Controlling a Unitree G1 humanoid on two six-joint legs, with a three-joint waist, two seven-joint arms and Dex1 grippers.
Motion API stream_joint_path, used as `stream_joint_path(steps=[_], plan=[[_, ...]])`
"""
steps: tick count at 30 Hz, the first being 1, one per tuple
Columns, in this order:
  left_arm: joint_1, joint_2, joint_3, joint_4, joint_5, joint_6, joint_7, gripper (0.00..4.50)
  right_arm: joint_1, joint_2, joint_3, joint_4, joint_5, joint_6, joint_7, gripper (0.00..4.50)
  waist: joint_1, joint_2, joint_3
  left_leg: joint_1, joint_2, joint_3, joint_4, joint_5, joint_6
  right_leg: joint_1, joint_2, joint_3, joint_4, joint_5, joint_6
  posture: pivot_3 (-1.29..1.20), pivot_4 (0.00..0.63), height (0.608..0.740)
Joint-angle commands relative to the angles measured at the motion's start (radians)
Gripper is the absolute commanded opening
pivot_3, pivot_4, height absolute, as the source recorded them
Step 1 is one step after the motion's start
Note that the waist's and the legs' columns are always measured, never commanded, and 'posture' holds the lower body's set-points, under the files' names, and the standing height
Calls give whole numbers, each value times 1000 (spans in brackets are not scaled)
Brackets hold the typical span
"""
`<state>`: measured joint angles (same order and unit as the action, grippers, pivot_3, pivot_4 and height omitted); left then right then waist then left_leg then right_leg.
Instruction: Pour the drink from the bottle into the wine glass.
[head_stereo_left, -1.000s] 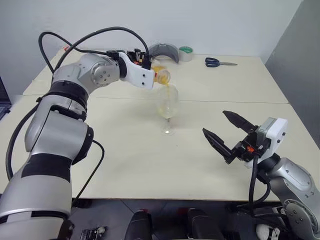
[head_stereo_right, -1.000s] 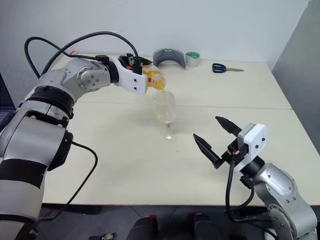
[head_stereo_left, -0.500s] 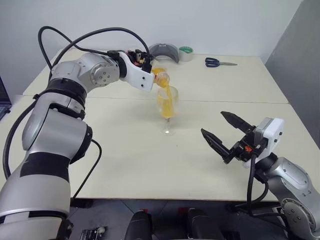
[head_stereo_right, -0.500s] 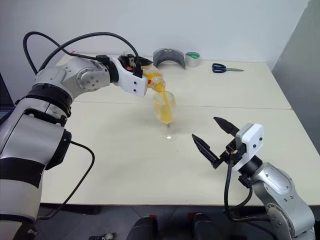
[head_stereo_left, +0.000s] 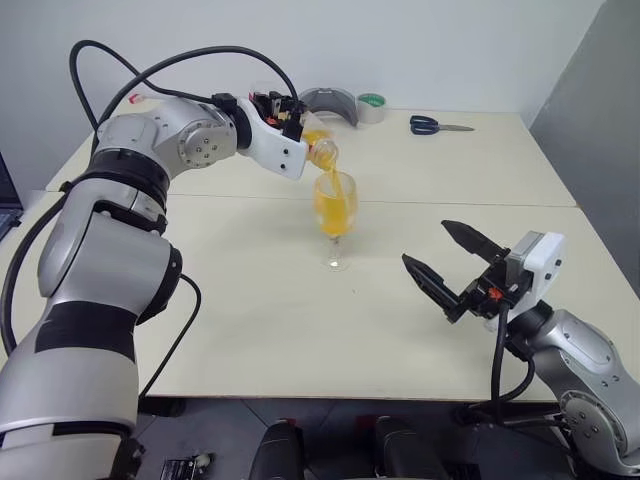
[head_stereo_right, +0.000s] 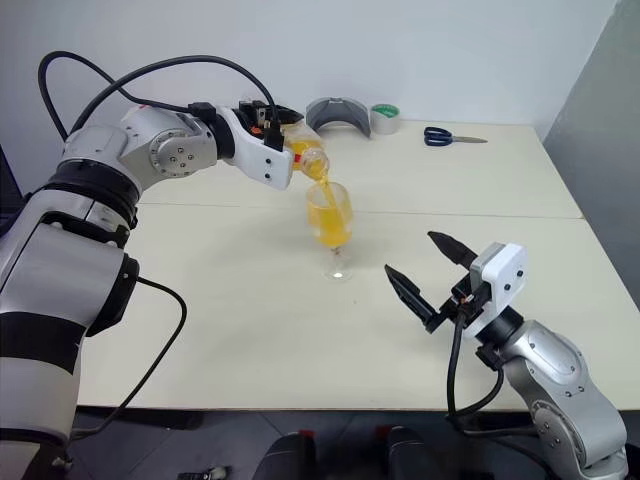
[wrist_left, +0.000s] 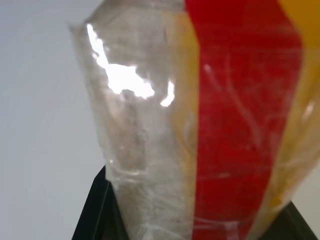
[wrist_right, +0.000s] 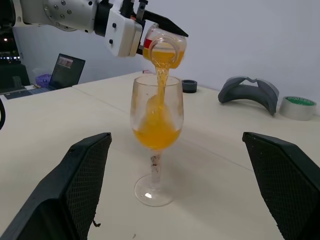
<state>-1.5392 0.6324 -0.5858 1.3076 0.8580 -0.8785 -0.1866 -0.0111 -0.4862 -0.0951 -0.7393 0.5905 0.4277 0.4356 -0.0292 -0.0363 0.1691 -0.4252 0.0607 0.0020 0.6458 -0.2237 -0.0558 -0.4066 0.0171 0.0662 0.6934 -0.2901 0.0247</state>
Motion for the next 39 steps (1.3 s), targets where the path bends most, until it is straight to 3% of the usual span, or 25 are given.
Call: stream_joint_path(steps=[1, 15, 22, 33, 39], plan=[[-51, 17, 0, -5, -3, 0, 20, 1650, -10, 2, -4, -18, -1, -16, 6, 4500, 0, 0, 0, 0, 0, 0, 0, 0, 0, 0, 0, 0, 0, 0, 0, 0, 150, 740], [-55, 15, 3, -5, 1, -4, 16, 1650, -21, 4, 3, -20, 1, -10, 1, 4500, 0, 0, 0, 1, 0, 0, 1, 0, 0, 0, 0, 0, 2, 0, 0, 0, 150, 740], [-32, 4, 56, -8, -83, -25, -57, 1650, -21, 2, 2, -18, 0, -12, 5, 4500, 0, 0, 0, 1, 0, 0, 1, 0, 0, 0, 0, 0, 2, 0, 0, 0, 150, 740], [54, -13, 234, -35, -363, -31, -338, 1650, -42, -10, 5, -13, 13, 1, 16, 4500, -1, 0, 0, 3, 0, 2, 1, 0, 0, 0, 0, 2, 4, 0, 0, 0, 150, 740], [139, -29, 421, -82, -599, 149, -488, 1650, -69, -34, -2, -6, 44, 24, 44, 4500, -2, 0, 0, 3, 0, 1, 1, 0, 0, 0, 0, 2, 5, 0, 0, 0, 150, 740]])
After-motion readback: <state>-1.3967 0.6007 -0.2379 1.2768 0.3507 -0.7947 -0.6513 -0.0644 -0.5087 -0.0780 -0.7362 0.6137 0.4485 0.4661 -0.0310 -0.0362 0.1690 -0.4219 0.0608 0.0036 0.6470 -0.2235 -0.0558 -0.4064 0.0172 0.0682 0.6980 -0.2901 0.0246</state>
